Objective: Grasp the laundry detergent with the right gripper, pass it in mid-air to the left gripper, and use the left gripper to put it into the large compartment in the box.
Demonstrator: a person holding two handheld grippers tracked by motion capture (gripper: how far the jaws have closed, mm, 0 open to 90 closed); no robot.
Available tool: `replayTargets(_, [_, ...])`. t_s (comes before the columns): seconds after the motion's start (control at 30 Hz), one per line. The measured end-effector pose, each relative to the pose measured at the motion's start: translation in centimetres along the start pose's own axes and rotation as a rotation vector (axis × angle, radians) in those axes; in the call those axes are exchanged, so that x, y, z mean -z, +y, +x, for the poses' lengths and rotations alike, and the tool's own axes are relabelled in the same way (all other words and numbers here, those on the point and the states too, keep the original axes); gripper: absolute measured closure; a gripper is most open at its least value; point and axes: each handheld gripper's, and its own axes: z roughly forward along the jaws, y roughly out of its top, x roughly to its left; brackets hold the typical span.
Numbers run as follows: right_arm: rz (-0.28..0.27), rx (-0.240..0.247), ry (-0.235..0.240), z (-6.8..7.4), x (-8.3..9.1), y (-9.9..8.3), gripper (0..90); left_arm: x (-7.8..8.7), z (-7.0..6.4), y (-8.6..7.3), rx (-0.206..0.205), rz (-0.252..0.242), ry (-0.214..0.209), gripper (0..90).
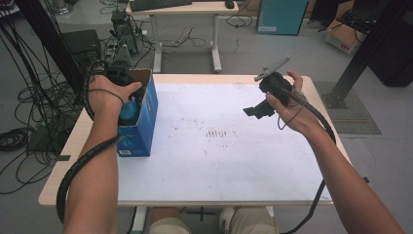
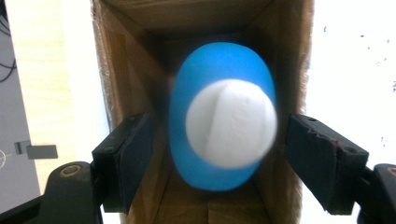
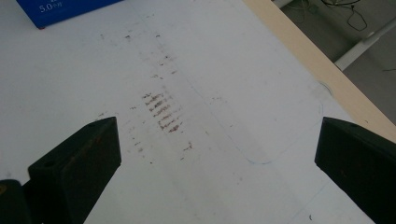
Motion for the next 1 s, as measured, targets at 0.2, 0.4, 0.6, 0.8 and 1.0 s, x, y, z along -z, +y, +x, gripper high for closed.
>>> replayTargets(0.2, [0.0,-0.006,-0.001,-0.1,0.2,0.0,0.4,2.3,-0.6,-0.6,-0.03,-0.04,0.001,21.7])
replayTargets(0.4, [0.019,-0.006,-0.007,-0.6,0.3,-0.1,0.3,4.6,-2.0,-1.0,-0.101,-0.104,-0.012,17.7])
replayTargets(0.6, [0.034,-0.007,-0.01,-1.3,0.5,-0.2,0.3,5.2,-4.1,-1.0,-0.167,-0.136,-0.042,14.7])
replayTargets(0.8, [0.044,0.001,-0.016,-1.9,0.6,-0.6,0.4,5.0,-6.9,-0.6,-0.241,-0.143,-0.058,13.0])
replayTargets(1.0, [0.055,-0.014,-0.016,-2.8,0.5,-1.0,0.4,4.9,-9.4,0.2,-0.282,-0.16,-0.082,11.5])
